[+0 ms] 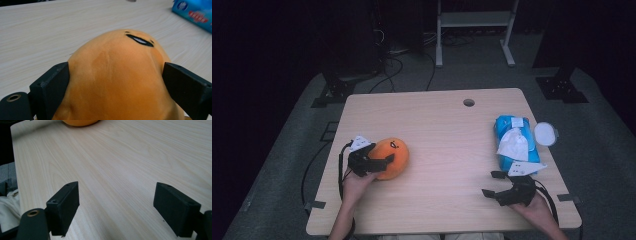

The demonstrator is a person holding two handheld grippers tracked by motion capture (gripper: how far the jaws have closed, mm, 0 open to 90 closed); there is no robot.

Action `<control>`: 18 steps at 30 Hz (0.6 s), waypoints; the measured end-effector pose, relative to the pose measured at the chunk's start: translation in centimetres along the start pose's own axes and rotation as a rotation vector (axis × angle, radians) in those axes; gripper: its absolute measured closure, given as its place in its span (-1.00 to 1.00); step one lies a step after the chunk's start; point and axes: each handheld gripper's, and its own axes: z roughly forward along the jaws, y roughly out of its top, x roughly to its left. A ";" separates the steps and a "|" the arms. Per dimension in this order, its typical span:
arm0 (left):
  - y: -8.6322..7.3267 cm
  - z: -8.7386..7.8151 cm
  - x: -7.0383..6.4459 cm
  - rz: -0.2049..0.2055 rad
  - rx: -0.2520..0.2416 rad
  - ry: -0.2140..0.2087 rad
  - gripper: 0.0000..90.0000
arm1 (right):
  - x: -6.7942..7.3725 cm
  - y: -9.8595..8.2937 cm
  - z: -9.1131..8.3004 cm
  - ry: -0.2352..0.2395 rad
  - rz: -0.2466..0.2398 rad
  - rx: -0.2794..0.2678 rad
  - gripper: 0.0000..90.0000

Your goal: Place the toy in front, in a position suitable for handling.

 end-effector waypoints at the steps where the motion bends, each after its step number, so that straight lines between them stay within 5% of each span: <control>1: 0.0 0.0 -0.1 0.013 0.015 0.015 -0.79 | 0.1 0.0 0.0 -0.001 -0.005 -0.001 -0.56; 8: 0.3 0.1 -0.9 0.047 0.038 0.080 0.02 | 0.2 0.2 -0.8 -0.013 -0.009 -0.026 -0.54; 11: 0.7 -0.3 -1.6 0.087 0.019 0.093 0.17 | 0.2 0.3 -1.1 -0.021 -0.013 -0.036 -0.54; 17: 1.3 -1.0 -2.1 0.091 -0.015 0.090 0.25 | 0.6 0.3 -1.6 -0.028 -0.021 -0.045 -0.52; 18: 1.8 -1.3 -2.5 0.084 -0.040 0.063 0.25 | 0.5 0.3 -1.8 -0.034 -0.021 -0.050 -0.52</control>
